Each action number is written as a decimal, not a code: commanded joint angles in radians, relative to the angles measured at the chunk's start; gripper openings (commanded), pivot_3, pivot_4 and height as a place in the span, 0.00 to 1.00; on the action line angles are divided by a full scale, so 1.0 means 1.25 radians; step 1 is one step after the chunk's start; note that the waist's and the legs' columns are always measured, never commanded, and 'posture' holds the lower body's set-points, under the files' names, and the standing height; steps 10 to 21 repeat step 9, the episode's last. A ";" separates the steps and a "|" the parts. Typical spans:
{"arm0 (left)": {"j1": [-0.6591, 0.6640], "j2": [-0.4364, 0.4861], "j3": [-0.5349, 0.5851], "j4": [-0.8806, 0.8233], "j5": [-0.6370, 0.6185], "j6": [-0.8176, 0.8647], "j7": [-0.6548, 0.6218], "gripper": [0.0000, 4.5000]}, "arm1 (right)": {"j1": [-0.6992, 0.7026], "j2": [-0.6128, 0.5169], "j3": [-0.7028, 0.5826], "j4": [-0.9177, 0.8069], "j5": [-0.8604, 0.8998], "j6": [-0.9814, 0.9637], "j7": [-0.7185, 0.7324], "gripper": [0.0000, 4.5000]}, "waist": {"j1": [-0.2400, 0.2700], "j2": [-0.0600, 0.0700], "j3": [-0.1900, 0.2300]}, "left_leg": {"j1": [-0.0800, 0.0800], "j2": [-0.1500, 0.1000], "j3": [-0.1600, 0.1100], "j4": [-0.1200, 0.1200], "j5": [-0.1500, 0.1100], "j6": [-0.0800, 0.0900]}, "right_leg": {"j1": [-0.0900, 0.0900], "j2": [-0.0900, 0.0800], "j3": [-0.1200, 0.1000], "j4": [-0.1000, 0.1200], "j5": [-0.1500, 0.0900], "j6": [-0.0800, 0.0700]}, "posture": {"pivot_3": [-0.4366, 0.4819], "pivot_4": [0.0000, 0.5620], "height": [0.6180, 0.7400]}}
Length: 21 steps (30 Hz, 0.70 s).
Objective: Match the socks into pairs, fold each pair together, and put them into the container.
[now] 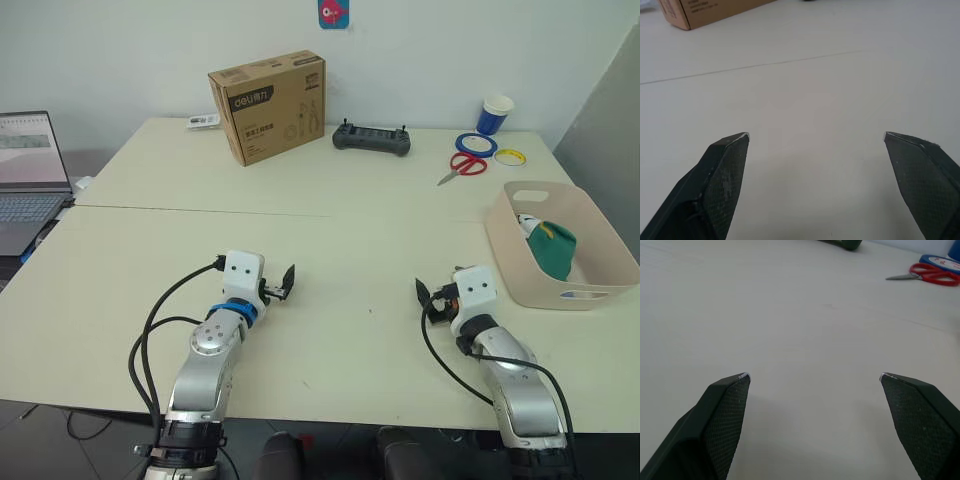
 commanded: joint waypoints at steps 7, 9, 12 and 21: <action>0.033 -0.021 -0.018 -0.048 0.019 -0.051 0.023 1.00 | -0.060 -0.007 -0.004 0.014 0.031 -0.052 0.000 0.99 | -0.001 -0.001 -0.001 | 0.000 0.000 0.000 0.000 0.000 0.000 | 0.000 0.000 0.000 -0.001 0.000 0.000 | 0.48 0.27 1.00; 0.039 -0.021 -0.018 -0.049 0.021 -0.055 0.025 1.00 | -0.062 -0.008 -0.003 0.025 0.032 -0.052 -0.005 0.99 | -0.001 -0.001 -0.001 | 0.000 0.000 0.000 0.000 0.000 0.000 | 0.000 0.000 0.000 -0.001 0.000 0.000 | 0.48 0.27 1.00; 0.039 -0.021 -0.018 -0.049 0.021 -0.055 0.025 1.00 | -0.062 -0.008 -0.003 0.025 0.032 -0.052 -0.005 0.99 | -0.001 -0.001 -0.001 | 0.000 0.000 0.000 0.000 0.000 0.000 | 0.000 0.000 0.000 -0.001 0.000 0.000 | 0.48 0.27 1.00; 0.039 -0.021 -0.018 -0.049 0.021 -0.055 0.025 1.00 | -0.062 -0.008 -0.003 0.025 0.032 -0.052 -0.005 0.99 | -0.001 -0.001 -0.001 | 0.000 0.000 0.000 0.000 0.000 0.000 | 0.000 0.000 0.000 -0.001 0.000 0.000 | 0.48 0.27 1.00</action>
